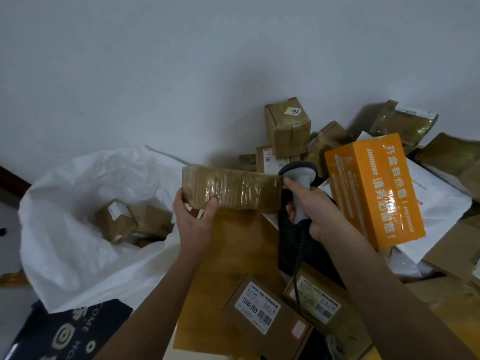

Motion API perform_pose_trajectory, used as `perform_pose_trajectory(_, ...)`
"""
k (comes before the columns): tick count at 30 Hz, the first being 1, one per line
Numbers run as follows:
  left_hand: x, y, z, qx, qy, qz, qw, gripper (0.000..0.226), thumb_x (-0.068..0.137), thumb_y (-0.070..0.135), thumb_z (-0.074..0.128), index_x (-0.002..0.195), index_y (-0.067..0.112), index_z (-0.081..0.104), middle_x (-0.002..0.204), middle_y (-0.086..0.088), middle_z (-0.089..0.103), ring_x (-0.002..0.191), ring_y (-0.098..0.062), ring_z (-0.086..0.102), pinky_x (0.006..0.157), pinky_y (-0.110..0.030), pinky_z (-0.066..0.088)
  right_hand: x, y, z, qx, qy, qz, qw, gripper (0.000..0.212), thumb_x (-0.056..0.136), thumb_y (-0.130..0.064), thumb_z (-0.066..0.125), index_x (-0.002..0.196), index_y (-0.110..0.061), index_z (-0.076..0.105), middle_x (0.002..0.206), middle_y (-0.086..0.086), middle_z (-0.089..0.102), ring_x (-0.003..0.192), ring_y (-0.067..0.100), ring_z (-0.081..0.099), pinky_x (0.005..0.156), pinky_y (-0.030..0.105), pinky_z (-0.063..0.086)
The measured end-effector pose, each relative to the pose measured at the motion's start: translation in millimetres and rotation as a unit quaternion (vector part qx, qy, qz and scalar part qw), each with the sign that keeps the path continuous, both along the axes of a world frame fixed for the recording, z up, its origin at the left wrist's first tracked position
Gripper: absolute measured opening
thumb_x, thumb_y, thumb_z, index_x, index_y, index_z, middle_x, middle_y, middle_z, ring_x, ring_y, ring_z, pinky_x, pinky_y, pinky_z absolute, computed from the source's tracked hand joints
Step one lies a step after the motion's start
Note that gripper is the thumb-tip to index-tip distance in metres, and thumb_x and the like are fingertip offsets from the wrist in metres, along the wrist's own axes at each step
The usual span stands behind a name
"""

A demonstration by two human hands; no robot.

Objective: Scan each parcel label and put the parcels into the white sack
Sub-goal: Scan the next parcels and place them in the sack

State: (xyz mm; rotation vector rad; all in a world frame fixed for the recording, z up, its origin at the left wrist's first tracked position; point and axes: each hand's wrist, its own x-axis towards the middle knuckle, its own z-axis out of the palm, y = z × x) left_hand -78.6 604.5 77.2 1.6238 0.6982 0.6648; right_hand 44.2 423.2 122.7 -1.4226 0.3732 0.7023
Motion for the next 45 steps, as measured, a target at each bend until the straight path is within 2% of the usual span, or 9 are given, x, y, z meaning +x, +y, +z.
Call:
perform_pose_trajectory(3,-2.8,0.6,4.0,-0.009,-0.040,-0.030,0.999,0.112,0.064,0.073,0.070,0.148,0.014,0.028,0.140,-0.018,0.043,0.127,-0.032,0.049,0.099,-0.047,0.051,1.1,8.3,0.7,0.009,0.021,-0.023,0.999,0.069,0.081,-0.059,0.067,0.138,-0.025,0.047,0.112,0.012,0.063,0.077,0.022,0.066,0.054,0.029,0.051)
perform_pose_trajectory(7,-1.9,0.3,12.6,0.047,-0.015,-0.086,0.995,0.108,0.067,0.061,0.066,0.151,0.015,0.017,0.145,-0.014,0.035,0.130,-0.024,0.046,0.094,-0.021,0.052,6.7,11.5,1.9,0.002,0.038,-0.044,0.998,0.085,0.072,-0.072,0.066,0.138,-0.023,0.045,0.117,0.013,0.061,0.083,0.027,0.066,0.049,0.026,0.051)
perform_pose_trajectory(13,-4.1,4.1,17.4,0.039,0.001,-0.200,0.979,0.116,0.057,0.045,0.083,0.150,0.030,0.014,0.146,0.002,0.033,0.118,0.008,0.052,0.084,-0.018,0.053,11.3,1.4,-0.5,0.017,0.049,-0.070,0.996,0.090,0.068,-0.061,0.077,0.141,-0.022,0.042,0.119,0.010,0.057,0.091,0.025,0.065,0.053,0.027,0.053)
perform_pose_trajectory(20,-12.1,31.5,24.6,-0.188,0.074,-0.240,0.950,0.069,0.078,0.065,0.062,0.129,0.021,0.051,0.127,-0.015,0.062,0.110,-0.028,0.066,0.095,-0.042,0.053,16.2,-15.8,4.5,0.075,-0.002,-0.098,0.992,0.057,0.078,-0.034,0.078,0.127,-0.020,0.054,0.106,0.008,0.066,0.069,0.014,0.061,0.049,0.021,0.048)
perform_pose_trajectory(26,-5.7,34.7,30.6,-0.188,0.141,-0.298,0.925,0.049,0.085,0.047,0.063,0.111,0.006,0.056,0.102,-0.010,0.068,0.098,-0.026,0.067,0.087,-0.040,0.055,17.8,-12.1,7.6,0.115,-0.064,-0.054,0.990,0.057,0.079,-0.023,0.077,0.130,-0.020,0.051,0.090,0.008,0.065,0.063,0.014,0.059,0.056,0.028,0.050)
perform_pose_trajectory(32,-1.5,34.3,31.0,-0.213,0.173,-0.344,0.898,0.070,0.068,0.030,0.086,0.125,0.007,0.052,0.109,-0.011,0.069,0.108,-0.034,0.066,0.092,-0.045,0.054,19.7,-7.2,6.7,0.132,-0.083,-0.037,0.987,0.060,0.080,-0.021,0.076,0.132,-0.023,0.046,0.112,0.016,0.068,0.093,0.033,0.068,0.085,0.046,0.057)
perform_pose_trajectory(35,-1.5,36.9,30.6,-0.243,0.164,-0.351,0.889,0.085,0.061,0.036,0.090,0.133,0.011,0.052,0.117,-0.015,0.067,0.113,-0.034,0.064,0.096,-0.043,0.051,20.8,-7.8,8.2,0.137,-0.087,-0.043,0.986,0.060,0.081,-0.022,0.075,0.134,-0.023,0.045,0.099,0.011,0.068,0.077,0.024,0.068,0.073,0.040,0.058)
perform_pose_trajectory(40,7.0,38.7,43.0,-0.194,0.165,-0.342,0.905,0.092,0.062,0.049,0.087,0.141,0.026,0.046,0.128,-0.003,0.063,0.117,-0.023,0.062,0.096,-0.039,0.052,20.3,-10.7,23.6,0.052,-0.129,0.111,0.984,0.044,0.082,-0.014,0.073,0.112,-0.034,0.048,0.106,0.009,0.065,0.099,0.029,0.066,0.088,0.046,0.055)
perform_pose_trajectory(45,23.6,29.7,70.3,-0.060,0.226,-0.394,0.889,0.072,0.073,0.036,0.078,0.138,0.036,0.047,0.128,0.010,0.056,0.114,-0.010,0.059,0.093,-0.027,0.053,13.7,-0.5,34.4,0.006,-0.183,0.305,0.935,0.076,0.076,-0.007,0.077,0.136,-0.028,0.036,0.118,0.005,0.060,0.096,0.020,0.067,0.070,0.027,0.057)
